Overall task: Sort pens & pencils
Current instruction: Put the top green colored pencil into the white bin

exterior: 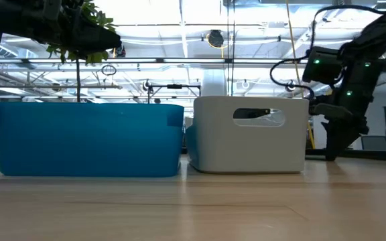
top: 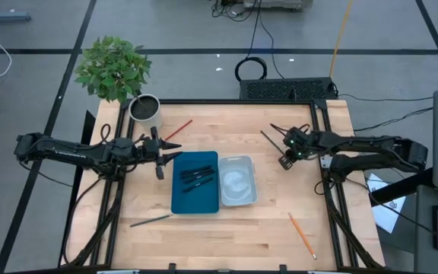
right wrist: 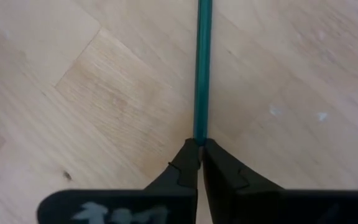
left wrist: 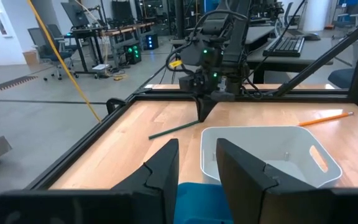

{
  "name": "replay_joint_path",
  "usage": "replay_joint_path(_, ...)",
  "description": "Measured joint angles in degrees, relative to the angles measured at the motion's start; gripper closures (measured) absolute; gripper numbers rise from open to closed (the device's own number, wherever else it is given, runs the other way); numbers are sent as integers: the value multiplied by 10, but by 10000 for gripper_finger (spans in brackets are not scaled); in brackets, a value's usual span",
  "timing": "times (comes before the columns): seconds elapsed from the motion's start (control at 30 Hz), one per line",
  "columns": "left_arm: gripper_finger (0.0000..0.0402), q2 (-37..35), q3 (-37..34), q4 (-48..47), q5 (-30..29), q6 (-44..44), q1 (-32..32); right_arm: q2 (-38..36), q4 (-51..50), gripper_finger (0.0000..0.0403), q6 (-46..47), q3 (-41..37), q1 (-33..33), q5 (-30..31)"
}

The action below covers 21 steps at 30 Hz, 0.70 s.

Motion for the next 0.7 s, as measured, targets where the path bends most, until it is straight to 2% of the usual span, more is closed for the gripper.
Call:
replay_joint_path(0.33,289,0,0,0,0,-2,0,-130,-7,402,-15,-2,0,1)
replay_joint_path(0.7,289,0,0,-1,0,-3,0,-189,82,402,-45,-1,0,3)
